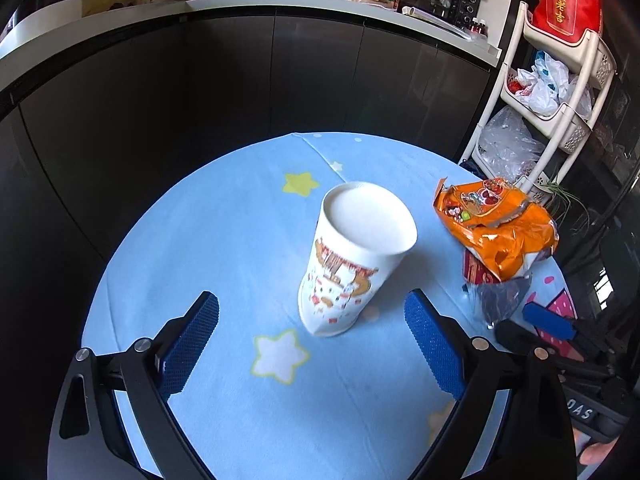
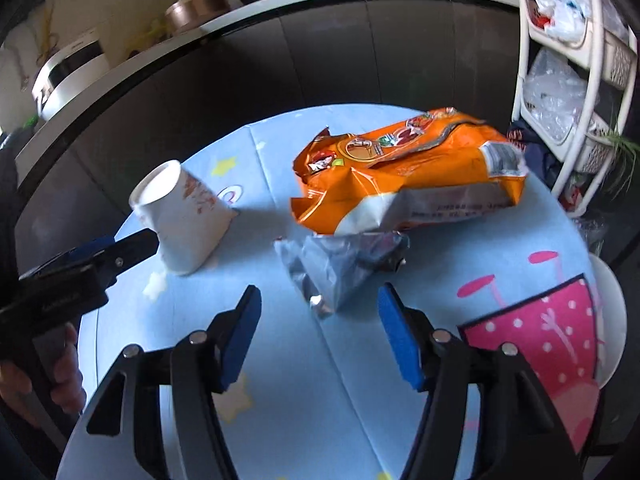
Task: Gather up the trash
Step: 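Move the right tool to the silver foil while the left tool approaches the white paper cup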
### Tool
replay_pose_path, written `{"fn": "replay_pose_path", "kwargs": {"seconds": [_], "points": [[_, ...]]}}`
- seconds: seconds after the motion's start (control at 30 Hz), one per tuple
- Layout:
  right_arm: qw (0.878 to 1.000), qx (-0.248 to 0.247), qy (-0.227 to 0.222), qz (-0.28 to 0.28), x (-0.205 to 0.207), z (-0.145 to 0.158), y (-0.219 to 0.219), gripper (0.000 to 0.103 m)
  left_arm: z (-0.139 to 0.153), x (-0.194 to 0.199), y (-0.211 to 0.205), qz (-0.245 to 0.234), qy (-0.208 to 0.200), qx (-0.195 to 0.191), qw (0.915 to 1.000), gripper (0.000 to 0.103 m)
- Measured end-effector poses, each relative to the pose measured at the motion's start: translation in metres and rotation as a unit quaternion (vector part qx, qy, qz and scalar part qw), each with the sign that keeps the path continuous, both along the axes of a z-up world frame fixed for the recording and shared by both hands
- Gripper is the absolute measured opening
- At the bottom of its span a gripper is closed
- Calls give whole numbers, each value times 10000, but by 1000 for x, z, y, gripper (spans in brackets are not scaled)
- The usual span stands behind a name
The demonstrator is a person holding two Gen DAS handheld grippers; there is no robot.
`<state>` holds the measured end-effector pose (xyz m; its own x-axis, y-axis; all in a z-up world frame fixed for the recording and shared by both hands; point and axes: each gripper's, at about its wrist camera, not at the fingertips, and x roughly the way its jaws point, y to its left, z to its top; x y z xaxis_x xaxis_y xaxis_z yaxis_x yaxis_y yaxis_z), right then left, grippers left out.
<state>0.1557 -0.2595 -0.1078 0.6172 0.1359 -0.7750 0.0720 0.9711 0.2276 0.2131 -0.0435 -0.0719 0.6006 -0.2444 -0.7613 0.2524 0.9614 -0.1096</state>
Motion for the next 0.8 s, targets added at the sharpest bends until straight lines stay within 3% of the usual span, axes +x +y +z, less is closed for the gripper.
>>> {"fn": "replay_pose_path", "kwargs": {"seconds": [0.17,0.2,0.27,0.4,0.6,0.8], "points": [[9992,87,109,-373,13,-11,5,68,-1,8,-8,-39,14,-36,10000,90],[9990,31,81,-433,14,-12,8,65,-2,10,-9,-46,27,-51,10000,90],[9991,-27,75,-423,17,-15,11,45,-3,11,-9,-48,51,-61,10000,90],[9999,-12,-11,-101,15,-11,18,39,-7,14,-9,-171,110,-37,9998,85],[9979,-83,-13,642,-4,-1,37,38,-14,25,-4,-112,262,-70,9996,72],[9972,-119,57,731,-15,0,37,42,-16,31,-8,-156,341,-71,9993,66]]}}
